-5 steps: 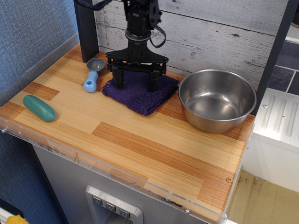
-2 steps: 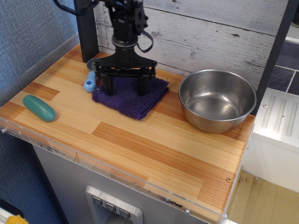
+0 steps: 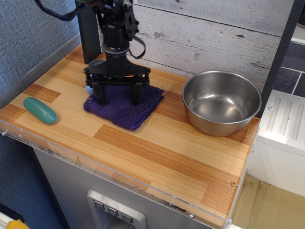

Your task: Move blue cloth little bit downwards

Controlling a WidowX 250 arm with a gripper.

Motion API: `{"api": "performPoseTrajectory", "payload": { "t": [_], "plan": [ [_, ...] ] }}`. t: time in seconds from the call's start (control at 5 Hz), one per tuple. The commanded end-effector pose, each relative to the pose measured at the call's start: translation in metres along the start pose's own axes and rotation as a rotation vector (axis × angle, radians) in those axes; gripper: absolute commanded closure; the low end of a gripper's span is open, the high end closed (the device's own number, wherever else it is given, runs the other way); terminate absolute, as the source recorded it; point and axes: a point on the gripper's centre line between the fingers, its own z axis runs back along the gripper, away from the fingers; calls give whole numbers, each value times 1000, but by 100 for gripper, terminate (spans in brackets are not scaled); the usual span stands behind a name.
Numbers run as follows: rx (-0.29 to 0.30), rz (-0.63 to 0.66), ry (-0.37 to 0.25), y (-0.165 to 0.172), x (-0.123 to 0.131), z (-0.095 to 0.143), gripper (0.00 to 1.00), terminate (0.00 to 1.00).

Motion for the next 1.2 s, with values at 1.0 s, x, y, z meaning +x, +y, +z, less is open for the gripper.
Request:
{"api": "performPoseTrajectory", "payload": {
  "t": [1.0],
  "plan": [
    [-125, -71, -90, 7, -41, 55, 0, 0]
  ]
}}
